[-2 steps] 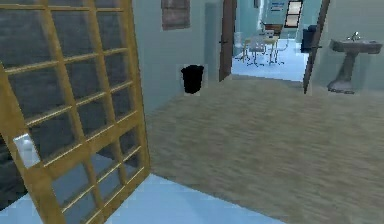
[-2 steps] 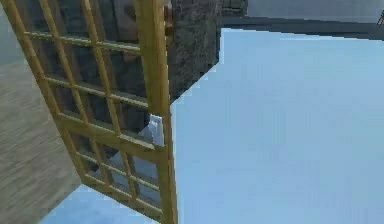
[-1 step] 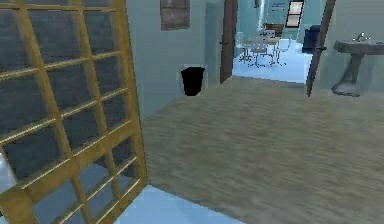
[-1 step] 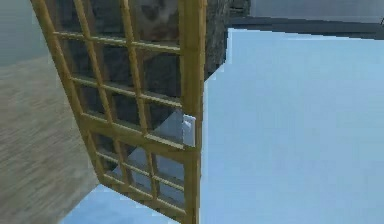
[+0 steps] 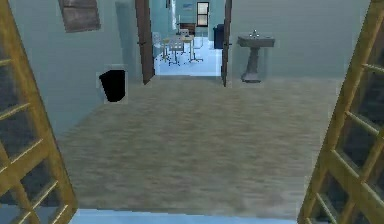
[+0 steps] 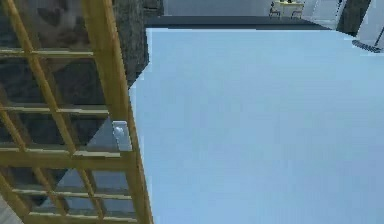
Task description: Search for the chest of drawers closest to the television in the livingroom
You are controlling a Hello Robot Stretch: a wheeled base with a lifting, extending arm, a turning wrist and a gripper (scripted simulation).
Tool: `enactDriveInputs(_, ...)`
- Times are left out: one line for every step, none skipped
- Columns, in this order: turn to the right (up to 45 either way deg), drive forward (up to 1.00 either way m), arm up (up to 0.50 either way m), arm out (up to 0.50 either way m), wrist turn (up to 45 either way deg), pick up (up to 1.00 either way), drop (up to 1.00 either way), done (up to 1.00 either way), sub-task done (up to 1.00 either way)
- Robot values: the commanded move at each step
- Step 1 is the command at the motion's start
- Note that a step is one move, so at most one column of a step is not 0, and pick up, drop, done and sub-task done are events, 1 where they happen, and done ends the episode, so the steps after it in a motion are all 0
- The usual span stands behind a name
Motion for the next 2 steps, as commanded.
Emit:
enactDriveInputs(0.0,1.0,0.0,0.0,0.0,0.0,0.0,0.0,0.0)
enactDriveInputs(0.0,1.0,0.0,0.0,0.0,0.0,0.0,0.0,0.0)
